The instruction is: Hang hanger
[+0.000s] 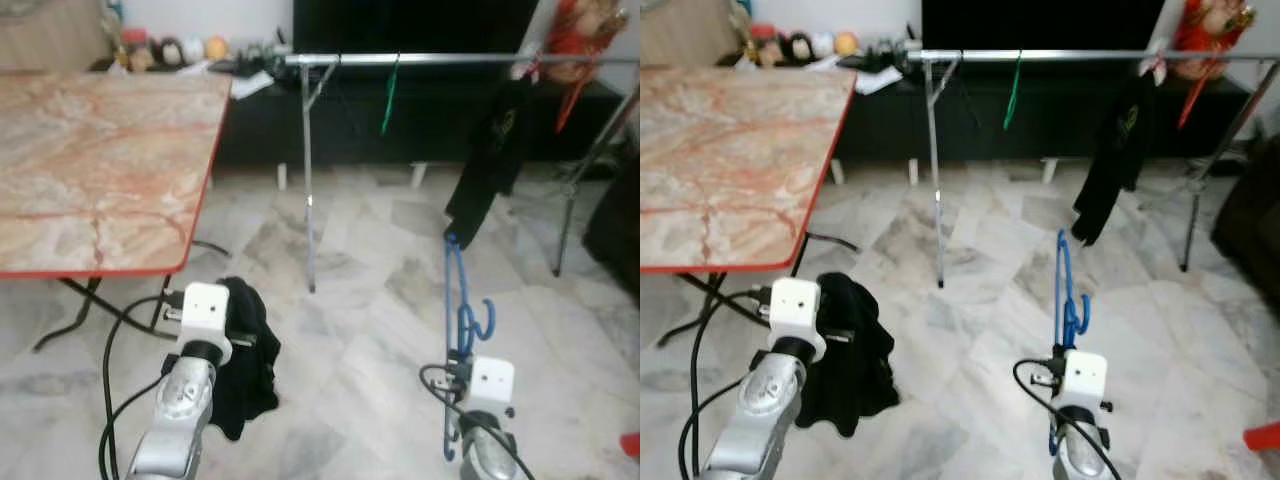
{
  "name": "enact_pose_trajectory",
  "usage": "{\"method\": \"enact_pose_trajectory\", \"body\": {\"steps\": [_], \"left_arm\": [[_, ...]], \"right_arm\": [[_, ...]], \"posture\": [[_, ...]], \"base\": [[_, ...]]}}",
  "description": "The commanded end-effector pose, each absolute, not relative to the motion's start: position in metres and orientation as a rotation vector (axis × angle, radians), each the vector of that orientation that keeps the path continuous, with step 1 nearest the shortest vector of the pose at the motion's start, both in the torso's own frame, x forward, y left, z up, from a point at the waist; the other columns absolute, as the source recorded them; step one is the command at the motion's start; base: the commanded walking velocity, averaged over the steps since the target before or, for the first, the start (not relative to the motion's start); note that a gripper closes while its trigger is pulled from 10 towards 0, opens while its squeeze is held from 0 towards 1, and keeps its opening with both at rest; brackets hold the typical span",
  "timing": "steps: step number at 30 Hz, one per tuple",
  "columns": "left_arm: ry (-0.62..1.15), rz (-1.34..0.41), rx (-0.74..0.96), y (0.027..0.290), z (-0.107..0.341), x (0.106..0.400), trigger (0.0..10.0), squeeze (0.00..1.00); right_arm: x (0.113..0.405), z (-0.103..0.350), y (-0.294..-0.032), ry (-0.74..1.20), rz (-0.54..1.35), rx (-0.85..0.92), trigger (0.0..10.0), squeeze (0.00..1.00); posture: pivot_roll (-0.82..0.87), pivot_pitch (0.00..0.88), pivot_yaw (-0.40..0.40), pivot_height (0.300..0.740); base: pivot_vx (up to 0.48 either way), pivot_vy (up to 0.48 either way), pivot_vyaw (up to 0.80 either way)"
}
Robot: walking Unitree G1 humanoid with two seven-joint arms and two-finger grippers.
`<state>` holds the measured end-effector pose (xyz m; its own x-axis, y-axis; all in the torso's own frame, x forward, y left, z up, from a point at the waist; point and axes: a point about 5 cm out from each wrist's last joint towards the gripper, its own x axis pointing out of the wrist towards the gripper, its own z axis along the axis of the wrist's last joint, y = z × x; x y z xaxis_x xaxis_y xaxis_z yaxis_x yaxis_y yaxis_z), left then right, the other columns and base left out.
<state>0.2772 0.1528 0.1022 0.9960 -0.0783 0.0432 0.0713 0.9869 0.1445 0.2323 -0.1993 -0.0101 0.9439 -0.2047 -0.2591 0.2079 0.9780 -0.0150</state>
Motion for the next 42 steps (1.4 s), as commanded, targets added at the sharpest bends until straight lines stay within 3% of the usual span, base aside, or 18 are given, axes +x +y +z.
{"method": "enact_pose_trajectory", "body": {"steps": [1,27,33,35,42], "left_arm": [[-0.064,-0.052,0.145,0.16,0.107,0.277,10.0,0.0],[-0.071,-0.035,0.136,0.162,0.11,0.278,10.0,0.0],[-0.073,-0.033,0.134,0.162,0.111,0.279,10.0,0.0],[-0.075,-0.03,0.132,0.162,0.112,0.28,10.0,0.0],[-0.084,-0.017,0.127,0.165,0.115,0.281,10.0,0.0]], "right_arm": [[0.24,-0.004,-0.191,0.237,-0.188,0.025,10.0,0.0],[0.244,0.001,-0.191,0.229,-0.192,0.021,10.0,0.0],[0.229,-0.036,-0.201,0.534,-0.263,0.009,10.0,0.0],[0.217,-0.052,-0.201,0.671,-0.185,-0.052,10.0,0.0],[0.2,-0.067,-0.207,0.804,-0.119,-0.145,10.0,0.0]], "posture": [[-0.04,0.0,-0.039,0.74],[-0.04,0.0,-0.045,0.74],[-0.04,0.0,-0.044,0.74],[-0.04,0.0,-0.042,0.74],[-0.04,0.0,-0.038,0.74]], "base": [[0.0,0.379,0.0],[0.0,0.377,0.0],[0.0,0.377,0.0],[0.0,0.375,0.0],[0.0,0.378,0.0]]}}
